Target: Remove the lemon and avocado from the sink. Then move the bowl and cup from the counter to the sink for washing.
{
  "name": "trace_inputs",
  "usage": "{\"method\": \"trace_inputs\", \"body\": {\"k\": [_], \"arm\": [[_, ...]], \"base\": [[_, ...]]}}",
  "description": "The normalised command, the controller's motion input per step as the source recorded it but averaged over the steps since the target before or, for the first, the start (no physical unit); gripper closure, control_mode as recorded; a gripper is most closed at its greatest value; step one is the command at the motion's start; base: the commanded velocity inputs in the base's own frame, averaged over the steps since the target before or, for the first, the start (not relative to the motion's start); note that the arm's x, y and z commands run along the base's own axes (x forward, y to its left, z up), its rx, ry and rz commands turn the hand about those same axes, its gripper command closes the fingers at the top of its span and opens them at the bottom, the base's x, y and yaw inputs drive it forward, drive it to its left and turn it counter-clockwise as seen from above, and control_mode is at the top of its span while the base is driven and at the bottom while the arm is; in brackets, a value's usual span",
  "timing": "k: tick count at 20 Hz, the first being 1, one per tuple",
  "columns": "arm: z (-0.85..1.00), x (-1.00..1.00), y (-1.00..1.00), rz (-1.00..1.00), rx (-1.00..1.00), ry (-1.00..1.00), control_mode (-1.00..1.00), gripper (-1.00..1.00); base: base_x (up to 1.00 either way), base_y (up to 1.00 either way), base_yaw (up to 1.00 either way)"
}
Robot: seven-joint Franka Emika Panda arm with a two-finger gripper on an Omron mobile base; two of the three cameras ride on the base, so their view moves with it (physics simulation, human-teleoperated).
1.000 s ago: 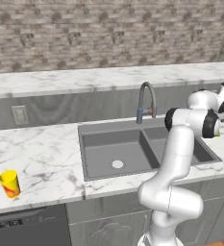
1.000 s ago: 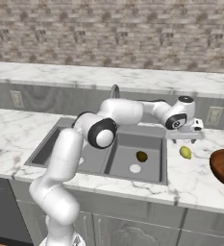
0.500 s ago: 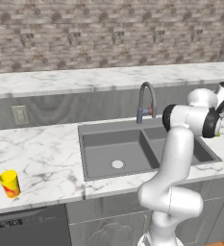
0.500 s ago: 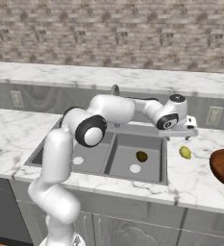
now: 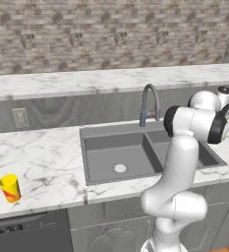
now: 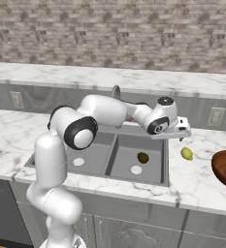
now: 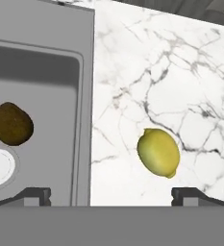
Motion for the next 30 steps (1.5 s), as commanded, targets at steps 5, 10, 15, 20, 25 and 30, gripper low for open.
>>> {"method": "trace_inputs", "body": {"k": [5, 10, 15, 20, 25, 30], "arm": [[0.02, -0.06, 0.25, 0.0, 0.0, 0.0, -1.0, -1.0], [0.02, -0.01, 0.2, 0.0, 0.0, 0.0, -1.0, -1.0], [0.04, 0.0, 0.19, 0.01, 0.0, 0.0, -1.0, -1.0], [0.08, 0.0, 0.19, 0.04, 0.0, 0.0, -1.0, -1.0], [0.07, -0.04, 0.16, 0.04, 0.0, 0.0, -1.0, -1.0], [0.01, -0.07, 0.16, 0.02, 0.05, 0.0, -1.0, -1.0]], "base": [[0.0, 0.0, 0.0], [0.0, 0.0, 0.0], [0.0, 0.0, 0.0], [0.0, 0.0, 0.0], [0.0, 0.0, 0.0], [0.0, 0.0, 0.0]]}}
